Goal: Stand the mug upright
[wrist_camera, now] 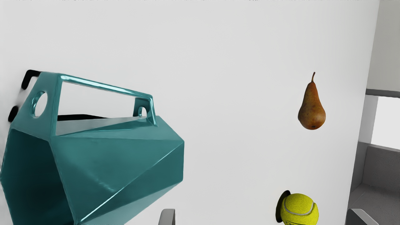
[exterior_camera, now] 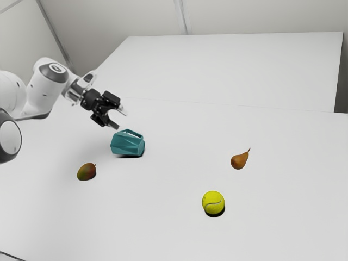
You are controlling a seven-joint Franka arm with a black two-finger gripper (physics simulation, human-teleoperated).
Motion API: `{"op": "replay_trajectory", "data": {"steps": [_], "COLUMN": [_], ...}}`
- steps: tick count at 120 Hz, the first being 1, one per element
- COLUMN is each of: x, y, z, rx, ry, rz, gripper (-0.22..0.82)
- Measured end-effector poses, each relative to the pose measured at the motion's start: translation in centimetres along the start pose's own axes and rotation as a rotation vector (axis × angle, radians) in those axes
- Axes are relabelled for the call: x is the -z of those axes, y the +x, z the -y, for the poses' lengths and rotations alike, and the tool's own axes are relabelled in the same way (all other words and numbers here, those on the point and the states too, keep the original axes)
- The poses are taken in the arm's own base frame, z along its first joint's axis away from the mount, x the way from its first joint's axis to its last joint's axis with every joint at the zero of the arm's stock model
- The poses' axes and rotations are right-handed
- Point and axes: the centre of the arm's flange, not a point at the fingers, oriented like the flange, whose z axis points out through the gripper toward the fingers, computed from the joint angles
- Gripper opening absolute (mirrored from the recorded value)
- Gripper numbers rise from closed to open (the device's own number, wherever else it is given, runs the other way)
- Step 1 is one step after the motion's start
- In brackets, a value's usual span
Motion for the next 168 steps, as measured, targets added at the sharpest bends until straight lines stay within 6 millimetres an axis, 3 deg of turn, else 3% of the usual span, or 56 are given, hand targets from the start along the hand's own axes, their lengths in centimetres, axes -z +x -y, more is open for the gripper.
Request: {"op": "replay_trajectory", "data": {"steps": [27,51,77,130,168], "x": [1.8,1.8,0.2,-3.9,-4.5], "y": [1.5,1.7,1.4,0.2,0.1], "z": [3.3,6.4,8.8,9.3,8.2], "rx": [-0.016,-0.008,0.007,0.018,-0.003], "ry": [-0.007,-0.021,-0.038,-0.095,-0.105], "rz": [-0.041,-0.047,-0.026,0.028,0.037], "gripper": [0.60,0.60,0.60,0.58,0.31]}}
